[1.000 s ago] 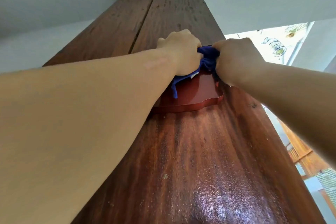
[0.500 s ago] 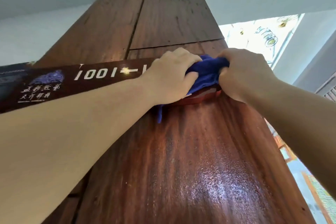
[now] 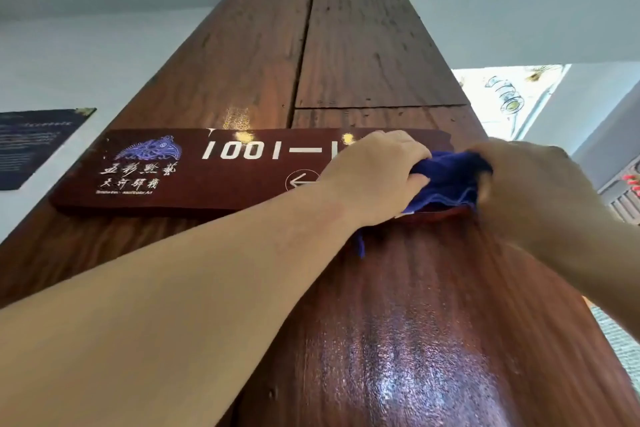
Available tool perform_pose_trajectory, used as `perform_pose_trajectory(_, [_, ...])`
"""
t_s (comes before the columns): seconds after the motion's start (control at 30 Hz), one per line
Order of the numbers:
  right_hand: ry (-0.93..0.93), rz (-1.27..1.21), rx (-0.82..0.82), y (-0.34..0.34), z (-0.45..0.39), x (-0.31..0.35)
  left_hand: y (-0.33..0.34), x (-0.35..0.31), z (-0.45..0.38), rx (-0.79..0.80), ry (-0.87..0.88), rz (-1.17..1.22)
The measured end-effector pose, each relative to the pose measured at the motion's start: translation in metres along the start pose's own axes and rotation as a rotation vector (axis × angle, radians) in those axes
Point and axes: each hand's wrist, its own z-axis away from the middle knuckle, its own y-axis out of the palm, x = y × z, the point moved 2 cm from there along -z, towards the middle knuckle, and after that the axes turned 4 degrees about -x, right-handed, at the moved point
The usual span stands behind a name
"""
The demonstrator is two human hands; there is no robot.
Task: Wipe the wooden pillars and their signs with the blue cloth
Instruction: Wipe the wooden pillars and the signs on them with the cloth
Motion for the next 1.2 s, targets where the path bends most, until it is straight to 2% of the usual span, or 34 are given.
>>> perform_pose_trajectory(0.23, [-0.030, 0.071, -0.098, 0.021, -0.032, 0.017, 0.000, 0.033, -0.018, -0.104, -0.030, -0.061])
perform_pose_trajectory(0.37, [0.031, 0.043, -0.011, 0.034, -0.051, 0.021, 0.006, 0.050, -0.038, -0.090, -0.127, -0.032])
perform_pose_trajectory(0.5, [0.169, -0.028, 0.102, 0.039, -0.072, 0.020, 0.013, 0.059, -0.054, -0.032, -0.199, -0.021])
perform_pose_trajectory(0.63, [0.125, 0.014, 0.117, 0.041, -0.076, 0.030, 0.008, 0.069, -0.051, 0.007, -0.213, 0.018])
perform_pose_trajectory(0.9, [-0.114, -0.107, 0.084, 0.053, -0.043, 0.129, -0.046, 0.127, 0.047, -0.092, -0.213, -0.054])
perform_pose_trajectory(1.2, [-0.176, -0.223, 0.015, 0.042, 0.018, 0.175, -0.081, 0.137, 0.127, 0.001, -0.117, -0.054])
